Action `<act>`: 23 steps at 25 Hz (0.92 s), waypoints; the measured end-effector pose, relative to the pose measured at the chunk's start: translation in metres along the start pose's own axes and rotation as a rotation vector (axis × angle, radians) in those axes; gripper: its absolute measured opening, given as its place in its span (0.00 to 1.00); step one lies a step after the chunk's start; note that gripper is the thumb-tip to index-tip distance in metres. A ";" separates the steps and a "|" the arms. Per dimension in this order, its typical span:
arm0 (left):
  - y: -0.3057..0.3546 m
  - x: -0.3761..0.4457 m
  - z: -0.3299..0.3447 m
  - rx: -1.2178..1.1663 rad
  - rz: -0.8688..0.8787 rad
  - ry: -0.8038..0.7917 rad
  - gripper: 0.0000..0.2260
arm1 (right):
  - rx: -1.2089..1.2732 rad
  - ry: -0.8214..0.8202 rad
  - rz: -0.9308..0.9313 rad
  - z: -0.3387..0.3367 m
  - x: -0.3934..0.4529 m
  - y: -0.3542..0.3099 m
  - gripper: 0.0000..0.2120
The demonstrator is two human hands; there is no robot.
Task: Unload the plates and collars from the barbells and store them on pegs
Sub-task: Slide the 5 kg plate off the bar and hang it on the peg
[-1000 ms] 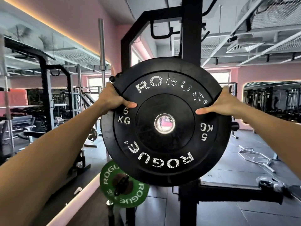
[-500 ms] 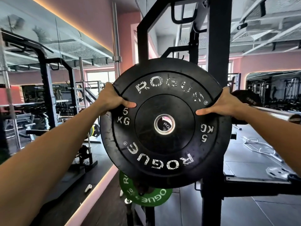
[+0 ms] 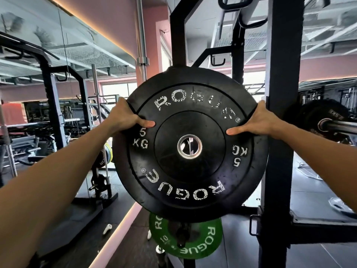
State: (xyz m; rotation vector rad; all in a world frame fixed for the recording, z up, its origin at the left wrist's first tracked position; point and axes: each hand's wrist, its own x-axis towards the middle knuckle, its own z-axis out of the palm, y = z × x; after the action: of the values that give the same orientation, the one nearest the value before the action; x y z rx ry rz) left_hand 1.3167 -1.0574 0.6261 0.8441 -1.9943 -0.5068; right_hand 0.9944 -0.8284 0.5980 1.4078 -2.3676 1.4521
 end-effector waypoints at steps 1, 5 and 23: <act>-0.010 0.004 -0.001 -0.009 -0.003 -0.007 0.46 | -0.011 -0.012 -0.001 0.010 0.005 -0.002 0.58; -0.050 0.014 -0.001 -0.086 0.026 -0.069 0.41 | -0.054 -0.036 0.014 0.050 0.018 -0.009 0.62; -0.201 0.143 0.092 -0.056 -0.140 -0.084 0.52 | -0.157 0.038 0.145 0.166 0.097 0.025 0.60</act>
State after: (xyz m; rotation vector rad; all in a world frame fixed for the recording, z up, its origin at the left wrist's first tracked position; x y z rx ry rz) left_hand 1.2580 -1.2970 0.5327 0.9453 -1.9961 -0.6852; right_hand 0.9860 -1.0102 0.5299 1.1849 -2.5432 1.2759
